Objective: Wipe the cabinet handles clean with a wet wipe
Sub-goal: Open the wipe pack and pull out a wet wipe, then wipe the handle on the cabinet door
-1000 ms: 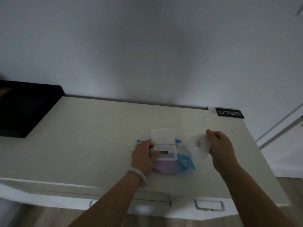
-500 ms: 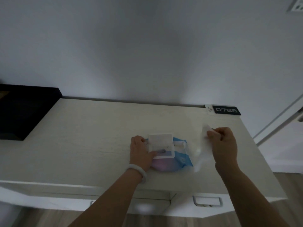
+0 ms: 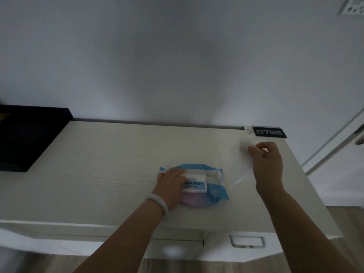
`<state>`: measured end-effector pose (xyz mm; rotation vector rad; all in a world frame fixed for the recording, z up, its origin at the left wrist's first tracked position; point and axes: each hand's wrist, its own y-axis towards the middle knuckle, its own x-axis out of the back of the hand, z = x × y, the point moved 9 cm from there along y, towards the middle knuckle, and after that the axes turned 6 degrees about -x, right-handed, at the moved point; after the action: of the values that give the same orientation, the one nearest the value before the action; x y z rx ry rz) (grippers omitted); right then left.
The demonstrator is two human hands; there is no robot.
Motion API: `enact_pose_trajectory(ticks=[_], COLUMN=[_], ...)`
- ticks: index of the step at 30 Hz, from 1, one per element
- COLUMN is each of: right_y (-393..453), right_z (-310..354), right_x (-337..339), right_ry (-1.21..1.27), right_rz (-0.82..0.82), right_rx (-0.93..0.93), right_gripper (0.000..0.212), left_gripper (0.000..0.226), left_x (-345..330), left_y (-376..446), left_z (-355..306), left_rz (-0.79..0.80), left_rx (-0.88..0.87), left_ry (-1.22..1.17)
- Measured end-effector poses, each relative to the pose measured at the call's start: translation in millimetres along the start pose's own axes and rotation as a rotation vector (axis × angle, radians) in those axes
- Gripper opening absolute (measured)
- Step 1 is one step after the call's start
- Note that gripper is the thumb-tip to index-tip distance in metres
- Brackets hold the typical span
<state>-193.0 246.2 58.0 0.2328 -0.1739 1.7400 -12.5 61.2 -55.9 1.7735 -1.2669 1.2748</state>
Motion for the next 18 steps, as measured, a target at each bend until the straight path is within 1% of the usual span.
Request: enact_pose_trajectory(ticks=[1, 3, 4, 6, 8, 10, 12, 13, 14, 15, 16, 17, 18], right_y=[2.7, 8.1, 9.6, 8.8, -1.6, -16.1, -30.6, -38.5, -44.2, -46.0, -42.9, -36.4, -30.4], right_z=[1.5, 6.6, 10.3, 18.6, 22.6, 7.9, -30.2, -56.2, -80.7, -99.6, -110.2, -114.7, -116.6], right_x=[2.5, 8.2, 9.1, 3.5, -7.8, -21.2, -36.2, -40.0, -38.7, -34.9, -30.2, -25.0, -20.8], right_ry=[0.004, 0.004, 0.0, -0.059, -0.21, -0.385, -0.64, -0.775, -0.846, -0.833, -0.777, -0.735, -0.742], right_rz=[-0.019, -0.046, -0.033, 0.061, 0.197, 0.363, 0.609, 0.737, 0.82, 0.837, 0.778, 0.666, 0.541], right_rx=[0.004, 0.037, 0.069, 0.178, 0.321, 0.396, 0.362, 0.297, 0.196, 0.097, 0.041, 0.048, 0.095], right_gripper=[0.011, 0.008, 0.007, 0.014, 0.019, 0.022, 0.024, 0.025, 0.027, 0.027, 0.027, 0.026, 0.025], left_gripper=[0.066, 0.058, 0.052, 0.048, 0.048, 0.049, 0.051, 0.051, 0.053, 0.054, 0.056, 0.058, 0.059], left_x=[-4.7, -27.3, -38.4, -47.8, -48.5, -44.4, -39.4, -36.0, -31.4, -26.2, -20.3, -15.6, -12.6], left_y=[2.2, 3.9, 2.8, 4.2, 11.2, 19.9, 31.4, 36.7, 41.6, 45.9, 48.4, 48.3, 45.5], left_z=[-6.8, -19.2, -21.1, -17.9, -13.2, -10.0, -4.8, -2.2, 0.9, 3.8, 6.0, 7.6, 6.2], left_rz=[0.029, 0.179, 0.247, 0.287, 0.276, 0.277, 0.296, 0.305, 0.308, 0.297, 0.268, 0.226, 0.174], left_rx=[-0.042, -0.147, -0.166, -0.133, -0.093, -0.046, 0.012, 0.039, 0.063, 0.085, 0.112, 0.137, 0.148], left_ry=[0.032, 0.187, 0.228, 0.228, 0.226, 0.244, 0.277, 0.306, 0.349, 0.394, 0.424, 0.435, 0.43])
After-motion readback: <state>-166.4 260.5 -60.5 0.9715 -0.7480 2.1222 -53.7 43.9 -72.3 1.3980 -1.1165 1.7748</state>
